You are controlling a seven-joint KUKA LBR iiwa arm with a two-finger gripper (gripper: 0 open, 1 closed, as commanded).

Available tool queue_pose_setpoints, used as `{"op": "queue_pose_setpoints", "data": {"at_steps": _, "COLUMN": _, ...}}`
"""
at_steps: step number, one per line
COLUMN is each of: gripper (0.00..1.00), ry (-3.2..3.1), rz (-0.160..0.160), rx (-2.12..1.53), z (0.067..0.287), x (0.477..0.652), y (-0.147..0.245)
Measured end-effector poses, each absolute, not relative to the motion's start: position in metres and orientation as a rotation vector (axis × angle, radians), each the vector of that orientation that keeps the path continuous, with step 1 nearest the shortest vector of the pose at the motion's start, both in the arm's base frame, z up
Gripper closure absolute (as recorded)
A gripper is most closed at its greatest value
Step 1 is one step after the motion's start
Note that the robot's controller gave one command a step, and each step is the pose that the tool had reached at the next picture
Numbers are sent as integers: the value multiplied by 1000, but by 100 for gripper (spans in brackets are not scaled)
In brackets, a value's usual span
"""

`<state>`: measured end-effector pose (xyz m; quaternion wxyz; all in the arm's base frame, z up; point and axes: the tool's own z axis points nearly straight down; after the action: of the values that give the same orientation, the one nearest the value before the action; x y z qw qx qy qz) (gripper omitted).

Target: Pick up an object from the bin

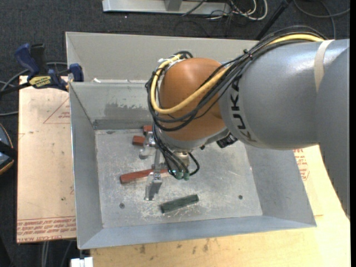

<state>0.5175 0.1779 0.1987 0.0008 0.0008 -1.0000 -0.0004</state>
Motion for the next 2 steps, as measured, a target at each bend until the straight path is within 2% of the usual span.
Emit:
{"op": "queue_pose_setpoints", "data": {"at_steps": 1, "gripper": 0, "ry": -3142, "rz": -2, "rx": 0, "z": 199, "x": 518, "y": 177}}
{"op": "queue_pose_setpoints", "data": {"at_steps": 2, "gripper": 0, "ry": -3148, "rz": -5, "rx": -42, "z": 139, "x": 549, "y": 167}}
